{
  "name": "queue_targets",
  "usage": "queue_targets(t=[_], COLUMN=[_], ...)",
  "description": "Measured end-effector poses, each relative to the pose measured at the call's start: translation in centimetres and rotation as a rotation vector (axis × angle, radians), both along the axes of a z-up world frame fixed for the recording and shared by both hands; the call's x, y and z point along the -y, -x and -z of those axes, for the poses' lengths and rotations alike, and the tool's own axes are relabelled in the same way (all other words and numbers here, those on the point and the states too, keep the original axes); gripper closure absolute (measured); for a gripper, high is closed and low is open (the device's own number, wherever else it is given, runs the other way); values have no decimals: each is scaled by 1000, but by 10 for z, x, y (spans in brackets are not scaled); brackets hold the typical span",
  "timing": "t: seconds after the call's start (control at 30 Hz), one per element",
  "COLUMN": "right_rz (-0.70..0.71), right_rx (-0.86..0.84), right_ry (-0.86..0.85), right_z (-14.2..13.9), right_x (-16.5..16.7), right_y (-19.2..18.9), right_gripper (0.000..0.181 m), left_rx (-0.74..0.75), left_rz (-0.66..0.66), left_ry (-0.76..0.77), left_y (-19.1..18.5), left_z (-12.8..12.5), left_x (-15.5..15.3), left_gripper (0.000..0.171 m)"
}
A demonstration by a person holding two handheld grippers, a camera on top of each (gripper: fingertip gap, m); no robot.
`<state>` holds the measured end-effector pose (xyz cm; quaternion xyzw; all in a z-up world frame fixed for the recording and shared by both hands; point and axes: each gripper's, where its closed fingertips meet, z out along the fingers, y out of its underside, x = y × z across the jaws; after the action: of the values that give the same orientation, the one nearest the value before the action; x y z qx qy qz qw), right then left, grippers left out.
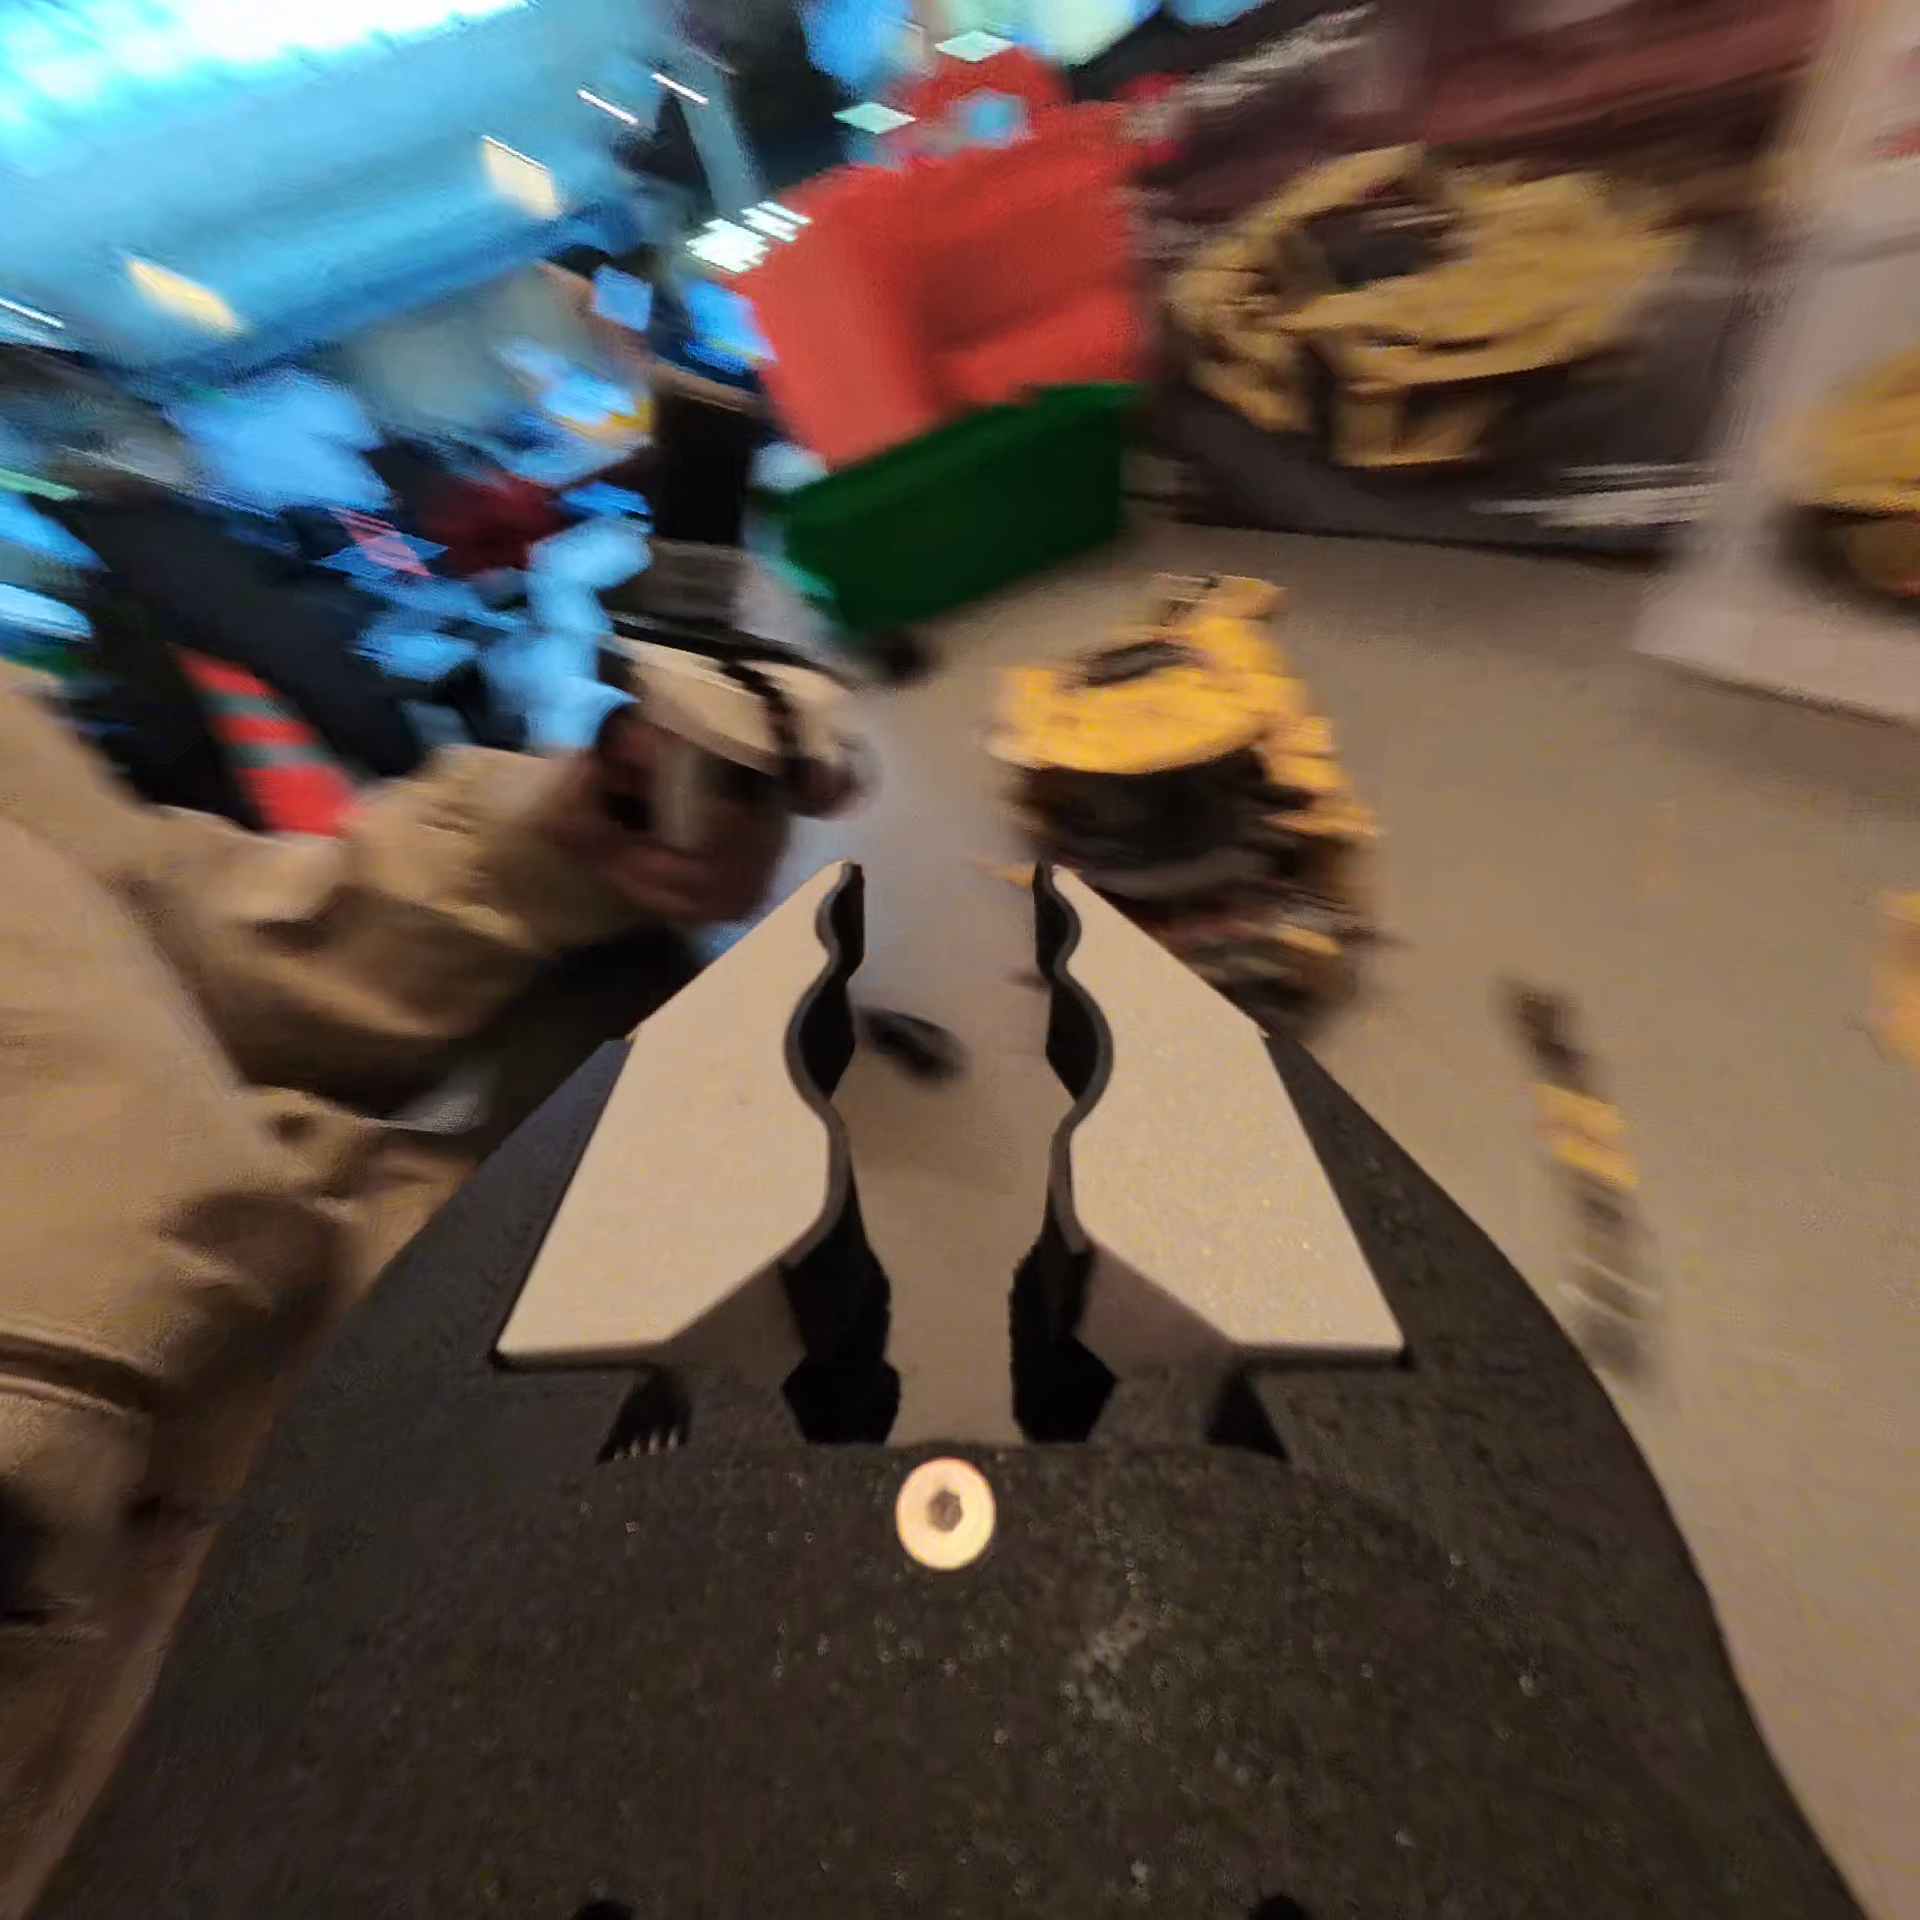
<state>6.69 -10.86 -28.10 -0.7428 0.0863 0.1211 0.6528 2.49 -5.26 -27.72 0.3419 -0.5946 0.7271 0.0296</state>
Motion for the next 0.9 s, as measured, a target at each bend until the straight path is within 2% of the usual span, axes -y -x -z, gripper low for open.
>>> queue_targets(t=[0.07, 0.17, 0.3, 0.47, 0.63, 0.7, 0.77, 0.9], right_rz=[-164, -219, -199, -203, -229, -270, -313, -266], right_rx=[-124, -174, -151, -155, -179, -171, -141, -120], right_ry=[-73, -102, -130, -114, -77, 21, 34, 35], right_z=[-2, -1, -7, -3, 5, 22, 22, 23], right_x=[-33, -53, -53, -51, -49, -53, -57, -50], right_y=[38, 52, 48, 48, 52, 61, 73, 59], right_gripper=[147, 162, 181, 176, 181, 181, 181, 181], left_rx=[7, 34, 42, 38, 27, 31, 34, 43], left_rz=[14, 30, 58, 62, 56, 53, 51, 43], left_ry=[-2, -19, -38, -54, -59, -20, -28, -48], left_y=[3, 8, 12, 13, 11, 11, 11, 11], left_z=[0, -2, 0, 3, 5, -1, -1, 0], left_x=[3, 7, 14, 16, 14, 11, 11, 11], left_gripper=[166, 166, 166, 165, 166, 166, 166, 166])
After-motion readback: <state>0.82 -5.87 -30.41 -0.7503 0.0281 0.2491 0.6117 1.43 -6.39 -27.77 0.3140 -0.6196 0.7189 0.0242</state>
